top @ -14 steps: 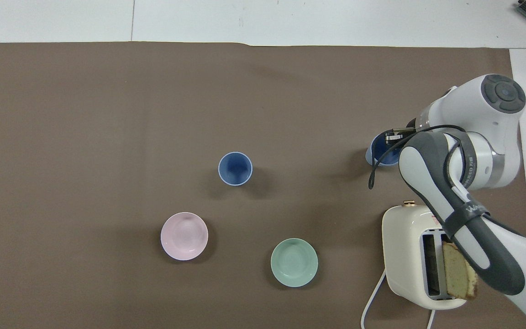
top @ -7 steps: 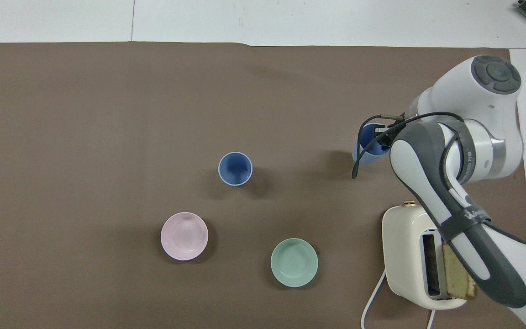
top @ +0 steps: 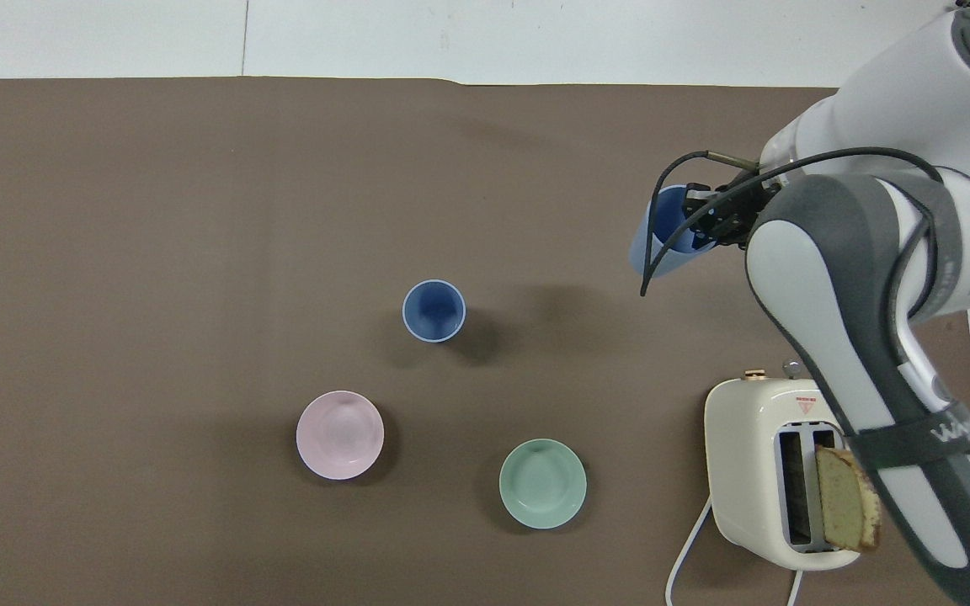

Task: Stack blue cups with both arms
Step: 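Lift the blue cup with the right gripper toward the placed cup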

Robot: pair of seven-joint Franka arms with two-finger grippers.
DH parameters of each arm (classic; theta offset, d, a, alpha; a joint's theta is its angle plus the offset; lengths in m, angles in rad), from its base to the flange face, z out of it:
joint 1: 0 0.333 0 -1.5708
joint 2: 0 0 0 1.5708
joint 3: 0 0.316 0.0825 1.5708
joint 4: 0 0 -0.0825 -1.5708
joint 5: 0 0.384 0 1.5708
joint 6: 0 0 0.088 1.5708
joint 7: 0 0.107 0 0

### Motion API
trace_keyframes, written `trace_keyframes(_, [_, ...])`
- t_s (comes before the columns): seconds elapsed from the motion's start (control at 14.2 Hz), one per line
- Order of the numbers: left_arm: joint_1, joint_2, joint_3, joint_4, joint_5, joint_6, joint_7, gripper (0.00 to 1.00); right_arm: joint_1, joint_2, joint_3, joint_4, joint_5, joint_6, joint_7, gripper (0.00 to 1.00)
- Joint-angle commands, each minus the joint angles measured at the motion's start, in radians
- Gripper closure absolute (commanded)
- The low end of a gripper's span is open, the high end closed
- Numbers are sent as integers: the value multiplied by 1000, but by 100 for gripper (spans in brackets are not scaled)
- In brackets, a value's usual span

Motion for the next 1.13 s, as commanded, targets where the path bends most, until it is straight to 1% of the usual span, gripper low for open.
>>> trace_keyframes(0.0, [4,-3,-2,15,-9,-25,-2,0,64,78,16,130,11,0,126,100])
trace_keyframes(0.07, [4,-3,-2,15,-9,-25,-2,0,87,82,36,144,10,7,137,100])
trace_keyframes(0.28, [4,-3,-4,15,-9,-25,-2,0,196,81,36,146,5,26,175,100])
trace_keyframes(0.42, [4,-3,-2,15,-9,-25,-2,0,219,81,42,147,2,27,183,100])
trace_keyframes(0.63, [4,-3,-2,15,-9,-25,-2,0,312,118,38,161,-38,59,202,100])
trace_keyframes(0.92, [4,-3,-2,15,-9,-25,-2,0,325,128,45,147,-47,87,211,100])
trace_keyframes(1.06, [4,-3,-2,15,-9,-25,-2,0,328,130,45,124,-47,130,209,100])
